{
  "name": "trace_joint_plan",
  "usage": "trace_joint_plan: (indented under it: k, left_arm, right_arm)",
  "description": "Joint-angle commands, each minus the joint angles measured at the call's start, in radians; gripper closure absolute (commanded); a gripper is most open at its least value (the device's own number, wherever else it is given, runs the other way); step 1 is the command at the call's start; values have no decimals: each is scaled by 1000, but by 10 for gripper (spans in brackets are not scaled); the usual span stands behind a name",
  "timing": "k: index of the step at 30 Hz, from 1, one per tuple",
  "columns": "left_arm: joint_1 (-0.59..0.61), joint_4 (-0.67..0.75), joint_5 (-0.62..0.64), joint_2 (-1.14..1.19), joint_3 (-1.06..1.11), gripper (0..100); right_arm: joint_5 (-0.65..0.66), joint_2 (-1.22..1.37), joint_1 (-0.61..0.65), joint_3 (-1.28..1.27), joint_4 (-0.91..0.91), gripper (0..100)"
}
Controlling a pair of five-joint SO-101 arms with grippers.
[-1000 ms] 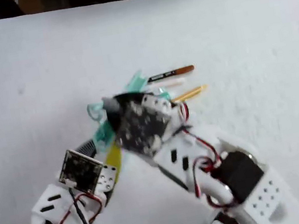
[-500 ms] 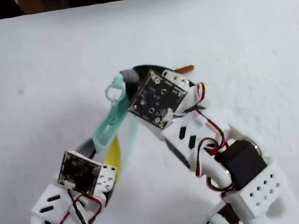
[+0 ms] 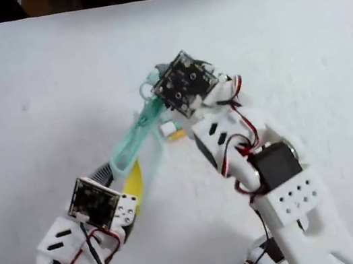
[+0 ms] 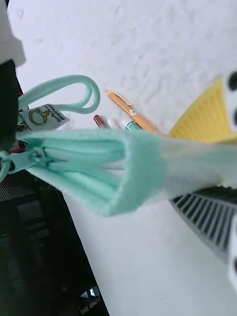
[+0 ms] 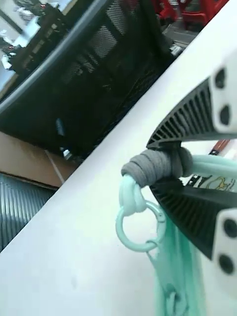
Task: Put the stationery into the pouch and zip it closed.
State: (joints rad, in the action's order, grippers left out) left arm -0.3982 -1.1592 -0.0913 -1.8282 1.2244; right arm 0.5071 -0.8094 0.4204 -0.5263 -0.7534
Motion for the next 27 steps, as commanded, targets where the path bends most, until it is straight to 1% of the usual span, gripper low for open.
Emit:
trace_joint_plan:
  k: [1, 6, 12, 14, 17, 18, 21, 23, 25, 27]
  left_arm:
    - [-19, 0, -11, -1, -8, 976]
    - [-19, -2, -11, -1, -8, 976]
    - [-19, -2, -11, -1, -8, 976]
    - [-19, -3, -11, -1, -8, 976]
    - [-19, -3, -11, -1, -8, 976]
    - [-19, -3, -11, -1, -8, 976]
    - [-19, -3, -11, -1, -8, 976]
    - [-19, -3, -11, -1, -8, 976]
    - [-19, -3, -11, -1, -8, 976]
    - [-19, 0, -11, -1, -8, 976]
  right_arm:
    - [-9, 36, -68, 84, 42, 983]
    - [-8, 68, -93, 104, 42, 983]
    - [-12, 70, -79, 104, 10, 983]
    - [-5, 70, -61, 107, -18, 953]
    - [-5, 81, -59, 103, -21, 877]
    - [-5, 81, -61, 101, -21, 878]
    - [-5, 81, -58, 101, -21, 933]
    - [-11, 79, -59, 101, -21, 954]
    - [-11, 71, -62, 101, -39, 918]
    - [-6, 68, -79, 114, -111, 834]
